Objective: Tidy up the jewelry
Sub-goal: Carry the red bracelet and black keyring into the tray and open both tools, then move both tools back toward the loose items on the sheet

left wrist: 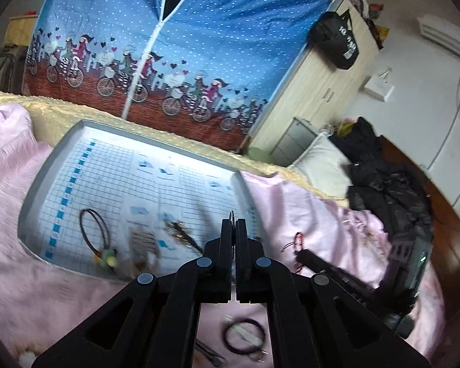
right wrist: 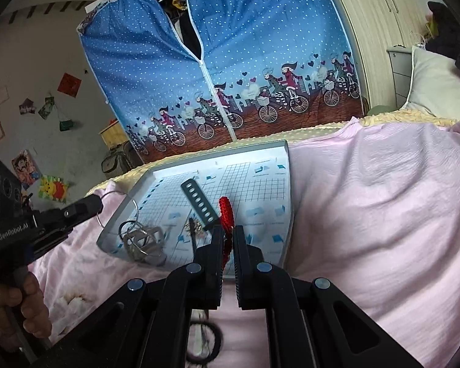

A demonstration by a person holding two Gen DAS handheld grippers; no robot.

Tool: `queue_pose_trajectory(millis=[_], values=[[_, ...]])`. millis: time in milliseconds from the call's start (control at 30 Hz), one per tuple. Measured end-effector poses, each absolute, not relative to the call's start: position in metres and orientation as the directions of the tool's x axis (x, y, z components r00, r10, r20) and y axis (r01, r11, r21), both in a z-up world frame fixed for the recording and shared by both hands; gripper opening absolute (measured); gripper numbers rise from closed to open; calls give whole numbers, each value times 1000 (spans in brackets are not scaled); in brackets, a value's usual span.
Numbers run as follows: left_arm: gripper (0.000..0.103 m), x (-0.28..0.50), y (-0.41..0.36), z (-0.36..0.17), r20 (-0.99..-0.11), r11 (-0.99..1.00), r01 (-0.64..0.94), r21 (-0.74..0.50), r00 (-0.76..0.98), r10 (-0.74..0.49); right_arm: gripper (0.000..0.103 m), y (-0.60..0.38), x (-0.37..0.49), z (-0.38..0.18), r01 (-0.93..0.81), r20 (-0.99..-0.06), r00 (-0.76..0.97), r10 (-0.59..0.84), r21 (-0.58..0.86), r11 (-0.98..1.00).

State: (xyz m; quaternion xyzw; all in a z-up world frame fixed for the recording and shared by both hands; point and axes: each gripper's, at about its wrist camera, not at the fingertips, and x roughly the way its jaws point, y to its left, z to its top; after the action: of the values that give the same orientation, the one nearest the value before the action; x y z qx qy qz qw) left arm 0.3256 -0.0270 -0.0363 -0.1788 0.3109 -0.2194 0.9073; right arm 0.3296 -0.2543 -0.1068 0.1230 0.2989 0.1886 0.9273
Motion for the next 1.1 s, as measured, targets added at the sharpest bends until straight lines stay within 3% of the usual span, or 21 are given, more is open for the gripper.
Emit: queue_pose_trajectory(millis=[400,600,667,733,767,867,933,1000,1100], values=[[0,352,-30,-92,-607,896,251,-366,665,-435,7,-238,353,-142,-277,-605,687,403,294,915],[0,349,-29,-99,-636,896,240,-374,636,-436,8,-238,353,-148,-283,-625,668,404,290,914],[0,349,-30,-97,-650,905,238,-354,633,-421,13,-239,353,-147,-282,-625,668,405,291,914],[2,348,-31,-97,-659,912,234,-336,634,-405,27,-239,352,-146,-281,-621,671,404,292,914],[3,347,-33,-96,-661,916,231,-328,636,-397,29,-240,351,-145,-280,-617,677,401,288,916],[28,343,-35,-90,-654,920,237,-312,649,-389,34,-242,351,-138,-271,-611,691,387,278,922],[58,336,-37,-82,-640,924,246,-292,668,-379,42,-245,348,-133,-263,-601,703,380,276,924],[70,330,-38,-72,-623,924,265,-276,683,-382,54,-249,342,-124,-251,-581,727,365,270,929],[80,315,-37,-54,-582,926,284,-249,720,-377,72,-252,329,-109,-250,-546,760,353,256,934]])
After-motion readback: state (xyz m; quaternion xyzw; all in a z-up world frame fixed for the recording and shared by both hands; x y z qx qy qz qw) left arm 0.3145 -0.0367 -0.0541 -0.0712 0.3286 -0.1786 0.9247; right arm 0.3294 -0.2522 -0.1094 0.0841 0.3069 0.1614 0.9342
